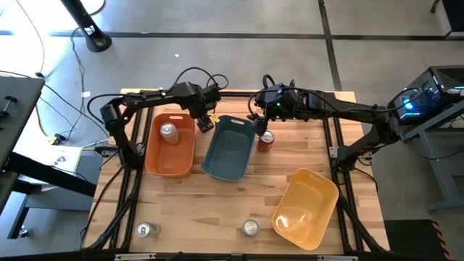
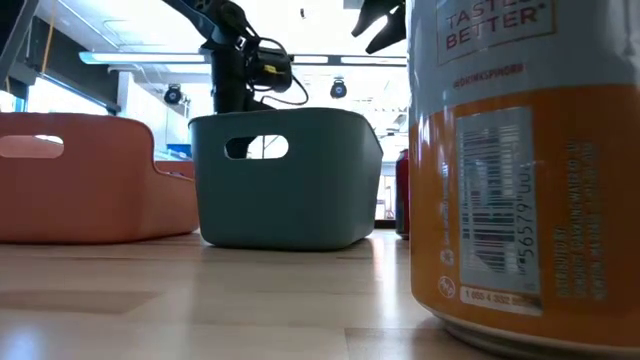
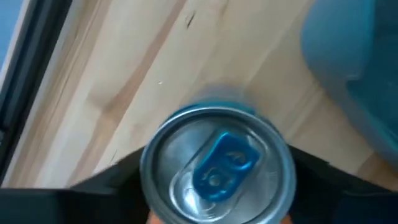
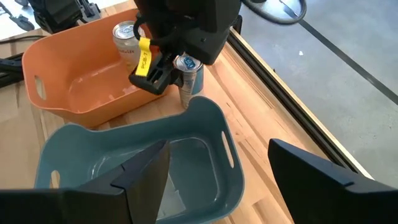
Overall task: Sort soda cans
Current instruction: Put the top blue soda can into the blue bin
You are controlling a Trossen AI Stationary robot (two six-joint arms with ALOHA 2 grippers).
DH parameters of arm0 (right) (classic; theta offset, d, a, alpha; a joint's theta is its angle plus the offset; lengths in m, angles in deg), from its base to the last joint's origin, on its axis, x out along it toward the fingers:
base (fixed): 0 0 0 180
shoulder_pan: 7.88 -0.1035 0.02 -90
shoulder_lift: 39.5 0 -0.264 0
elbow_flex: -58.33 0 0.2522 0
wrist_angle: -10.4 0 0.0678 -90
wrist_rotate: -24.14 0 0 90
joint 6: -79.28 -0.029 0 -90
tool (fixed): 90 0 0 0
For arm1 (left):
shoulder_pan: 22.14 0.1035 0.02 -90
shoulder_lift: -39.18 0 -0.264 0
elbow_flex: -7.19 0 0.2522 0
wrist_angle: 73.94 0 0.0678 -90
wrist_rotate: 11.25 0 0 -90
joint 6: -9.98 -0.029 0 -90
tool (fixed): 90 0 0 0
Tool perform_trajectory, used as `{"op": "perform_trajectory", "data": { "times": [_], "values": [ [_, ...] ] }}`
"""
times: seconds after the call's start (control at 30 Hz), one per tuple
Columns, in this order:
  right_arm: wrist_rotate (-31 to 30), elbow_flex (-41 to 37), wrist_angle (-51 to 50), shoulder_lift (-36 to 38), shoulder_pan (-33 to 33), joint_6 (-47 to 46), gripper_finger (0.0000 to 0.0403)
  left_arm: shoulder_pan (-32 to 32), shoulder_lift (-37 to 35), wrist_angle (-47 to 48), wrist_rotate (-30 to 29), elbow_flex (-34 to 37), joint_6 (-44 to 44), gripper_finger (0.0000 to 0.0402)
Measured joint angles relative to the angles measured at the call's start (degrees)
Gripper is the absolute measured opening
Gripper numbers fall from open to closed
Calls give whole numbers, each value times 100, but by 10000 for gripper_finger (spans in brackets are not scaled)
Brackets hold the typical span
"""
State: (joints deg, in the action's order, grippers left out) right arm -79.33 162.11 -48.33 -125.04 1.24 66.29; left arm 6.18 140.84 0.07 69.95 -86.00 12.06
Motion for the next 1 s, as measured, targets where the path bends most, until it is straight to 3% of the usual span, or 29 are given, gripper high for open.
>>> {"op": "perform_trajectory", "data": {
  "times": [0.07,0.3,0.57,0.83,1.0],
  "values": [
    [0,0,0,0,0,0,268,-1,-4,-10,47,-8,-89,208],
    [-47,-2,-18,68,0,207,268,216,-399,764,31,-396,-230,211],
    [-1011,-4,-24,686,28,298,268,191,-1211,471,69,-1276,211,211],
    [-1166,-4,-33,1191,66,276,268,-943,-1209,188,601,-1623,537,211],
    [-1369,-3,-264,1208,82,282,268,-1683,-760,239,185,-1607,521,211]
  ]
}}
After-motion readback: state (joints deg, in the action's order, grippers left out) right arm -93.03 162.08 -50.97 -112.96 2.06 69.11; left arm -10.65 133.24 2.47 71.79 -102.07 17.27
